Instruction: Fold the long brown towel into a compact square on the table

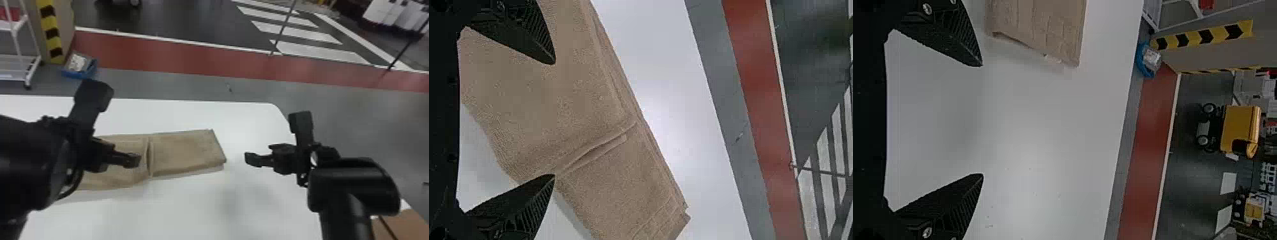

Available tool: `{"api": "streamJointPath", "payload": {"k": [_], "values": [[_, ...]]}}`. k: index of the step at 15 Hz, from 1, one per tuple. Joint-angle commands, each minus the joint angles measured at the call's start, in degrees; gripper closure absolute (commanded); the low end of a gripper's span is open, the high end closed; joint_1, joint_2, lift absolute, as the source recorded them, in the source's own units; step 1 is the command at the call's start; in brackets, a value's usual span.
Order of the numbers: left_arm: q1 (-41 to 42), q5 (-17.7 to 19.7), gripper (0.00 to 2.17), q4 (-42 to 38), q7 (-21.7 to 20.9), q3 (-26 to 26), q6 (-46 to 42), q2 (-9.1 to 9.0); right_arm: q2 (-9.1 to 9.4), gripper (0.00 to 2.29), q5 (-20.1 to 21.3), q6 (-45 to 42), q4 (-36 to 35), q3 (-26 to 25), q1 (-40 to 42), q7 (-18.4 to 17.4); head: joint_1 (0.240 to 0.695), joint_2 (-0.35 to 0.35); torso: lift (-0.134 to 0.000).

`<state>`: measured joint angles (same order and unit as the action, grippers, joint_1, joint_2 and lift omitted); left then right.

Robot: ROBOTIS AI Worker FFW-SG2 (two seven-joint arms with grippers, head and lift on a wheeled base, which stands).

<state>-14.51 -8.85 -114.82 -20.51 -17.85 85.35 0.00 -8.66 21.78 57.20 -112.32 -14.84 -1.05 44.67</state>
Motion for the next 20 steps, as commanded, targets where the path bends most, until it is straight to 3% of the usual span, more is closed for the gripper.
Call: {"api": "streamJointPath", "payload": {"k": [1,3,5,6,9,11,15,20], "values": [[3.8,-0.9,0.03,-3.8,-2.7,8.4,-0.1,-0.15,4.35,0.1,0.0,1.8,-2.6,4.1,-0.9,-0.2,0.695,-0.31,-0.123],[6.5,0.9,0.03,-5.9,-3.9,14.2,-0.1,-0.15,8.71,0.1,1.3,1.8,-2.0,7.5,-2.9,-1.0,0.695,-0.221,-0.123],[9.1,4.4,0.04,-7.3,-5.2,20.1,-0.3,2.02,8.71,0.1,3.3,1.3,1.0,11.2,-5.0,-2.3,0.695,-0.148,-0.123],[9.8,5.2,0.04,-7.3,-6.6,22.7,-0.5,2.29,8.71,0.1,3.5,1.3,2.6,12.1,-6.1,-2.5,0.695,-0.094,-0.123],[11.8,6.3,0.04,-7.3,-9.5,27.9,-1.9,3.69,8.71,0.1,1.8,1.8,5.3,15.6,-6.8,-5.6,0.695,-0.022,-0.123],[12.5,7.5,0.04,-7.3,-9.5,28.6,-2.9,5.28,8.71,0.1,-0.5,3.8,5.8,17.7,-6.8,-7.8,0.695,0.031,-0.123],[13.2,8.0,0.04,-7.2,-10.9,29.7,-3.5,5.98,8.71,0.1,-2.4,6.0,5.7,21.8,-5.5,-9.4,0.695,0.101,-0.123],[15.1,8.3,0.04,-7.2,-11.2,30.0,-5.2,6.68,8.71,0.11,-8.0,6.0,4.1,22.3,-4.4,-11.8,0.695,0.152,-0.123]]}}
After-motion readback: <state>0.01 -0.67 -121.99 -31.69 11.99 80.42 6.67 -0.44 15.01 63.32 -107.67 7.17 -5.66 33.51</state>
